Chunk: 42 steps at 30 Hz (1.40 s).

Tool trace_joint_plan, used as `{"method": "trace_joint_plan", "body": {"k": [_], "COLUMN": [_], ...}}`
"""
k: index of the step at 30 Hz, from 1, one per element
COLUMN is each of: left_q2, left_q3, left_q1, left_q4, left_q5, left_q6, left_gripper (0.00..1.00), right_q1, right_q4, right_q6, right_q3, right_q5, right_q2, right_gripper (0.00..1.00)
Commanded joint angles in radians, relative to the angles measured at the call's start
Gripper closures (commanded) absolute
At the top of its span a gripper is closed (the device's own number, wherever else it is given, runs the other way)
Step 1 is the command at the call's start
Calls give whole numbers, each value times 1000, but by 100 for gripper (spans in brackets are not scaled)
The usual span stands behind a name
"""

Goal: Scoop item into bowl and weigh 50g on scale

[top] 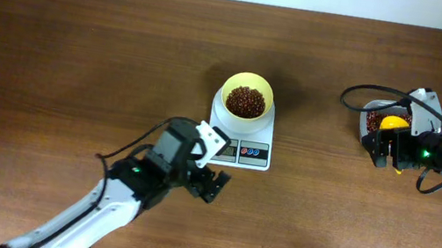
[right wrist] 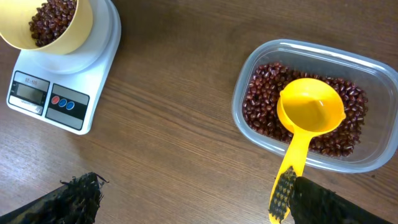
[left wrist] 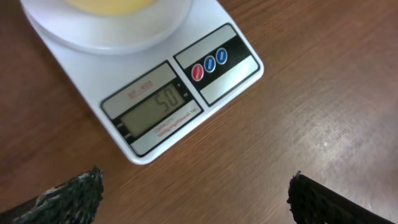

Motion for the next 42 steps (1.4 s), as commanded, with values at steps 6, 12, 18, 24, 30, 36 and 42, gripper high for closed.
{"method": "trace_joint_plan", "body": {"k": [6, 12, 18, 24, 30, 36, 42], "left_q2": [125, 126, 64, -218, -473, -842, -1087], "left_q3": [-7, -7, -7, -7, -38, -388, -626], "left_q1": [-91, -91, -91, -84, 119, 353, 490], "left_q4": [39, 33, 44, 43, 40, 310, 534], "left_q5": [-213, -219, -218, -234, -206, -81, -76], "left_q6": [-354, -362, -333, -22, 0, -8, -85], "left_gripper": [1, 1, 1, 1, 1, 1, 1], "right_q1": [3, 3, 3, 3, 3, 3, 3], "right_q4": [0, 0, 0, 1, 0, 0, 1], "right_q6": [-10, -10, -10, -10, -10, -10, -10], "right_q3": [20, 20, 20, 20, 20, 20, 20], "right_q5": [1, 1, 1, 2, 1, 1, 1], "right_q2": [-15, -15, -15, -15, -15, -15, -15], "right_gripper": [1, 1, 1, 1, 1, 1, 1]}}
